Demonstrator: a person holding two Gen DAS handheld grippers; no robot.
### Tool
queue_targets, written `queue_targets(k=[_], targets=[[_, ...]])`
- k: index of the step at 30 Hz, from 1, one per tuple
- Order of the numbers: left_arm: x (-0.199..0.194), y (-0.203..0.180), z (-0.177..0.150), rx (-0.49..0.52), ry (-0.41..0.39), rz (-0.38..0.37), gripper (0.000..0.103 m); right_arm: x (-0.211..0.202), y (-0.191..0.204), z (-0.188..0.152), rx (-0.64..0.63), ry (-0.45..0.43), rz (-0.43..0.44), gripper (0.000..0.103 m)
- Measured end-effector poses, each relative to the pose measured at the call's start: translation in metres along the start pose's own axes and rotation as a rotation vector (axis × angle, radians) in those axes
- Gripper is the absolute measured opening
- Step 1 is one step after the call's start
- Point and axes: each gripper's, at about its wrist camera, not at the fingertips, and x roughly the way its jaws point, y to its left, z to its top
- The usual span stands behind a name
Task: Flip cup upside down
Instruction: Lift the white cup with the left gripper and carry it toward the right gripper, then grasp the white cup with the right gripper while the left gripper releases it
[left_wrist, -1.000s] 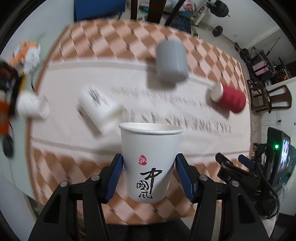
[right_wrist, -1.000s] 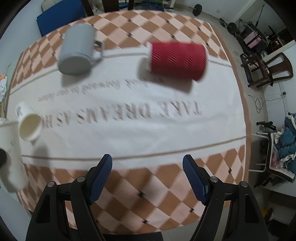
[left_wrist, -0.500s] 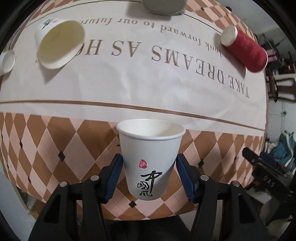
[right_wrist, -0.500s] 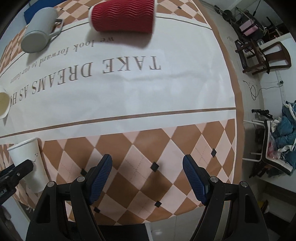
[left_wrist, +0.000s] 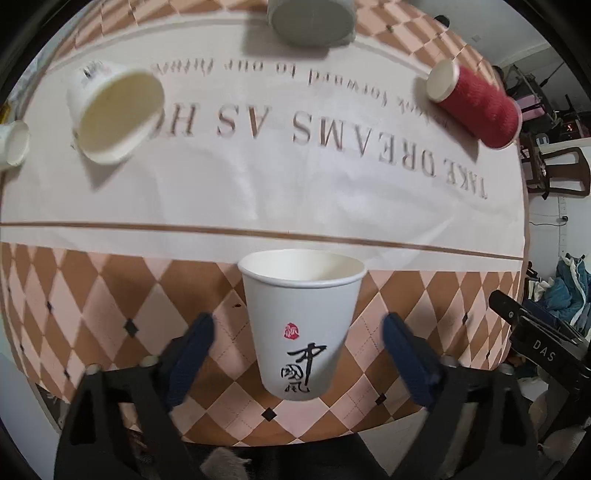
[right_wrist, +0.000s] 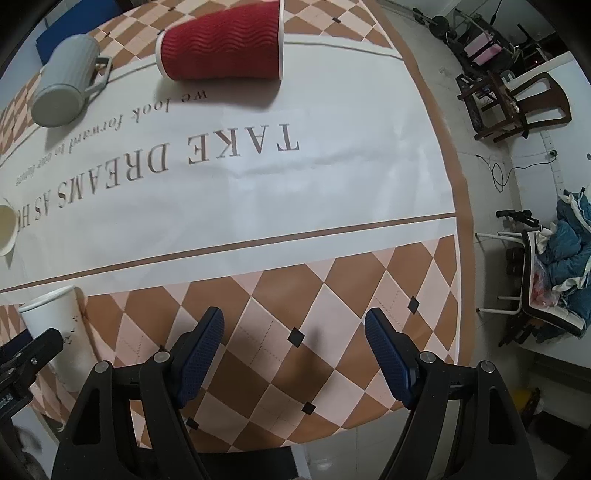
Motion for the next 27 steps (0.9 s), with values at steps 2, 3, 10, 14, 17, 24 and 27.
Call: queue_targets(k=[2, 3, 10, 14, 17, 24, 27], targets=[[-0.020, 0.002, -0.002, 0.005, -0.039, -0.003, 0.096, -0.011, 0.000, -0.002, -0.005, -0.019, 0.009, 0.081], [-0.033, 0.004, -0.003, 0.008, -0.070, 0.002, 0.096, -0.019, 0.001, -0.003, -0.016, -0.033, 0.024, 0.081], [-0.095, 0.050, -0.034, -0.036, -0.256, 0.237, 0.102, -0.085, 0.057, -0.021, -0.456, -0.236, 0.040, 0.095], [-0.072, 0.080, -0.053, -0.067, -0.227, 0.331, 0.102, -0.094, 0.118, -0.059, -0.931, -0.318, -0.135, 0.095], [-0.040, 0.102, -0.068, -0.106, -0.163, 0.330, 0.102, -0.083, 0.163, -0.096, -1.308, -0.375, -0.300, 0.094], [0.005, 0.127, -0.091, -0.155, -0.091, 0.338, 0.102, -0.003, 0.190, -0.190, -2.208, -0.580, -0.781, 0.079], [0.015, 0.134, -0.097, -0.178, -0.083, 0.319, 0.102, 0.025, 0.176, -0.205, -2.506, -0.633, -0.954, 0.078]])
